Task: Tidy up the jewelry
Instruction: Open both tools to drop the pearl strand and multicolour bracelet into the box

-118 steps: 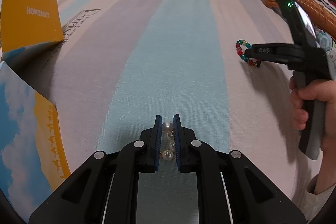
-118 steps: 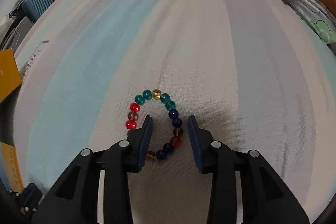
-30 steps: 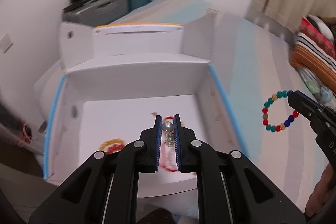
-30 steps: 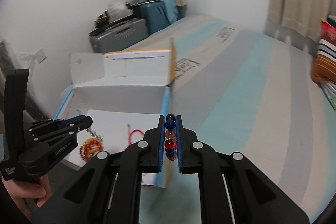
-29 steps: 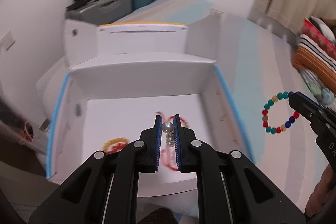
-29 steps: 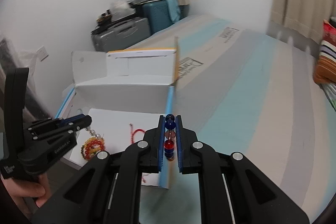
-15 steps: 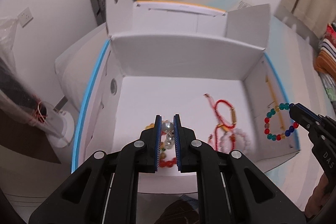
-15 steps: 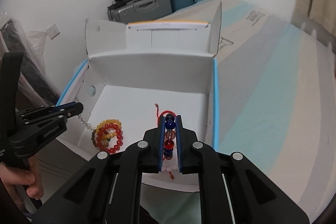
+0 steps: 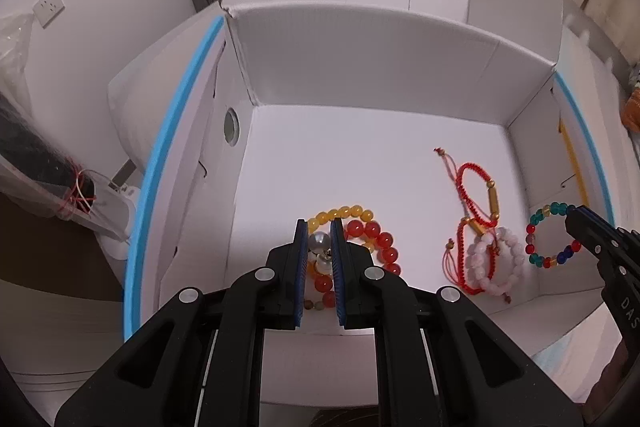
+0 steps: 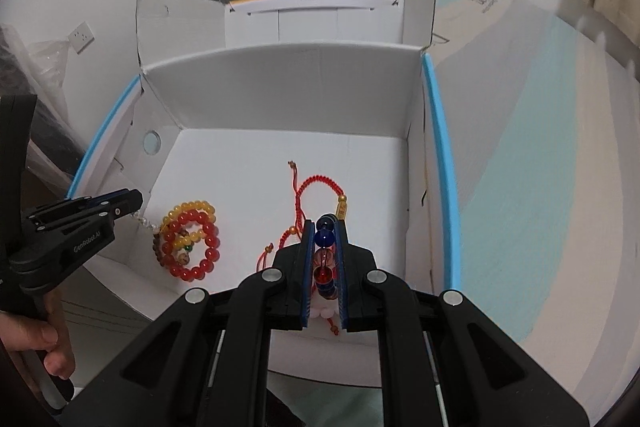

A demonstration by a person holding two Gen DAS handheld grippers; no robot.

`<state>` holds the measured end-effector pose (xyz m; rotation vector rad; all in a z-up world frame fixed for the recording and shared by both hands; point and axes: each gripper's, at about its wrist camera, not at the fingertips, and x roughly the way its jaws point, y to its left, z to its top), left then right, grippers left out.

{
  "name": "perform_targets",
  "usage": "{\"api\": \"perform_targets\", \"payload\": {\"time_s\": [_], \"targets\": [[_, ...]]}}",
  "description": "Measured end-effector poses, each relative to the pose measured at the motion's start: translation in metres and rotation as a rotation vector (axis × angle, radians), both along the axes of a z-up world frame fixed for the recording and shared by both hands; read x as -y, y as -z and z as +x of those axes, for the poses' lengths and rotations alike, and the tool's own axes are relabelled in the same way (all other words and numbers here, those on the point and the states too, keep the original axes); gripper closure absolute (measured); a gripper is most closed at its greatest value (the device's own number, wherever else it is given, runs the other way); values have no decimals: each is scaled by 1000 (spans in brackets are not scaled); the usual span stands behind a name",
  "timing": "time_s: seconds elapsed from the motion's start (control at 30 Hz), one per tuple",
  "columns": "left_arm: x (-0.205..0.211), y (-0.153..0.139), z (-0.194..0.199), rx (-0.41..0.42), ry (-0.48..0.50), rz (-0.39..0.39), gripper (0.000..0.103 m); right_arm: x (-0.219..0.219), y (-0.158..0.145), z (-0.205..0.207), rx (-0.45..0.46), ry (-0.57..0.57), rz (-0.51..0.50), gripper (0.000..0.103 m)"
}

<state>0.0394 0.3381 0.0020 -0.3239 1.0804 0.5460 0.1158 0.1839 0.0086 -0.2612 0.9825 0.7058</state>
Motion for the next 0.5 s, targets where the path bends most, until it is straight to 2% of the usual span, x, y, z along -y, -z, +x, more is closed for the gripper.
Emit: {"api": "perform_targets", "payload": {"time_s": [0.17, 0.23, 0.3, 0.37, 0.4, 0.43, 0.47, 0.5], "targets": [[-2, 4, 1, -10, -4, -3, 91, -3, 3, -1, 4, 11, -11, 91], [-3, 4, 1, -10, -10, 1, 90, -4, 0, -4, 13, 4, -3, 80], [-2, 1, 0, -6, -9, 8, 80, -3, -6, -7, 40, 16, 8, 57], [2, -8, -1, 13, -10, 28, 58, -1, -12, -10, 67, 22, 12, 49], [4, -12, -2, 22, -9, 39, 54, 1, -16, -12, 79, 26, 17, 41], [6, -16, -3, 32, -6, 50, 45, 2, -19, -14, 86, 27, 25, 37], [9, -23, -6, 46, -7, 63, 31, 4, -22, -16, 94, 30, 31, 31], [11, -30, -9, 63, -11, 78, 25, 6, -27, -18, 105, 37, 35, 27]]}}
